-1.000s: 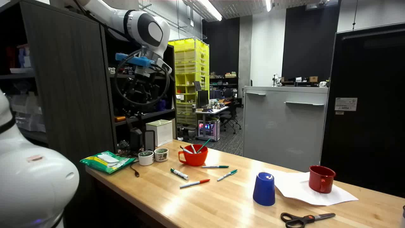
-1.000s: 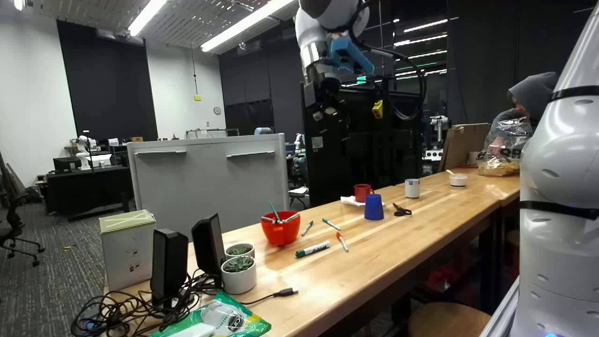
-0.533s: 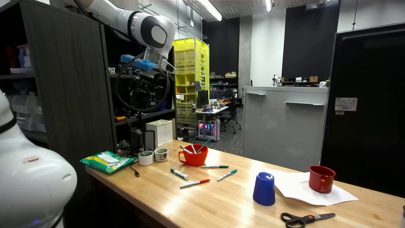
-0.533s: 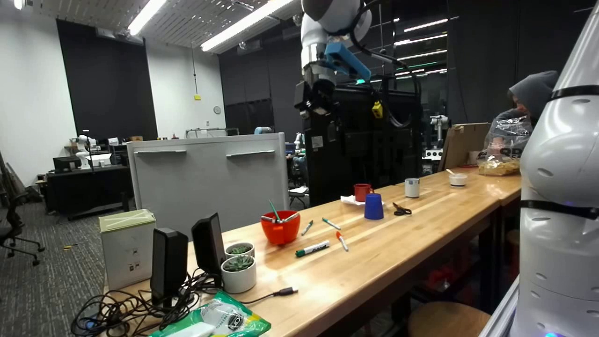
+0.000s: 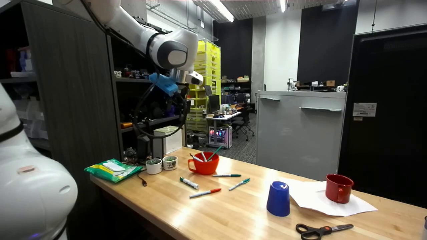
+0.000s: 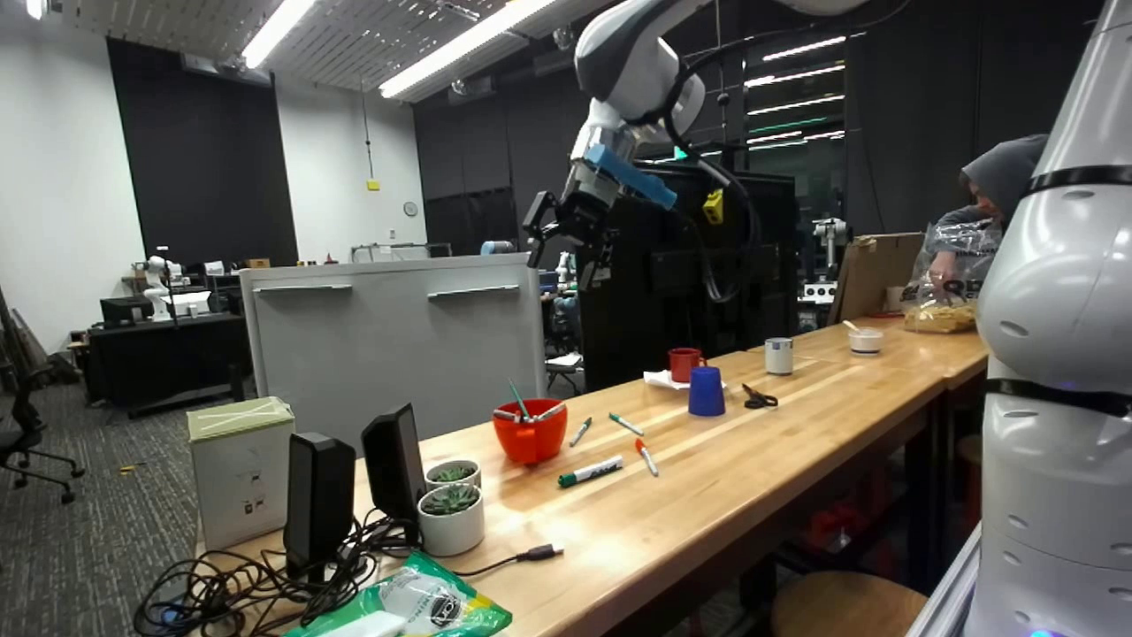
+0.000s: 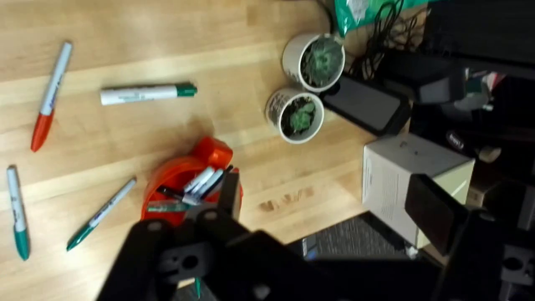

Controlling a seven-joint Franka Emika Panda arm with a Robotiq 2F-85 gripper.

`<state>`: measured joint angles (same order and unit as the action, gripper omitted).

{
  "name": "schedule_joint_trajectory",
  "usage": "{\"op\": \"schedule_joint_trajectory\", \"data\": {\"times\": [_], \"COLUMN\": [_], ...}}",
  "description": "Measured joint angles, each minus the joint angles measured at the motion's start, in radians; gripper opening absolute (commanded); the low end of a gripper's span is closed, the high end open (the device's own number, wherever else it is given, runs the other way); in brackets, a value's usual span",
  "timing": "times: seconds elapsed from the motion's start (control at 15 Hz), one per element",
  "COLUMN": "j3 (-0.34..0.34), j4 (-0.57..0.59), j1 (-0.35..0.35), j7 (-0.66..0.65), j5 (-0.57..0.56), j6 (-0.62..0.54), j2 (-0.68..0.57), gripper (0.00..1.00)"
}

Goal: Put one green pen inside the orange cup on the left

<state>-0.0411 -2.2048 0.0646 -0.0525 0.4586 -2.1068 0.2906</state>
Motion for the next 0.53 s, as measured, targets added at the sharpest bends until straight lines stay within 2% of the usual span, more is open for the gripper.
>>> {"op": "schedule_joint_trajectory", "data": {"times": [0.13, 0.27, 0.4, 0.53], "j3": [-0.004, -0.007, -0.008, -0.008], "j4": [-0.026, -0.048, -0.064, -0.073], "j1": [-0.005, -0.017, -0.041, -0.077], "j7": [-0.024, -0.072, -0.151, -0.239], "j5": [-0.018, -0.088, -0.199, -0.315], "j6": [-0.155, -0.283, -0.364, -0.395], "j2": [-0.023, -0.049, -0.073, -0.087], "gripper": [1.0, 1.0, 1.0, 1.0]}}
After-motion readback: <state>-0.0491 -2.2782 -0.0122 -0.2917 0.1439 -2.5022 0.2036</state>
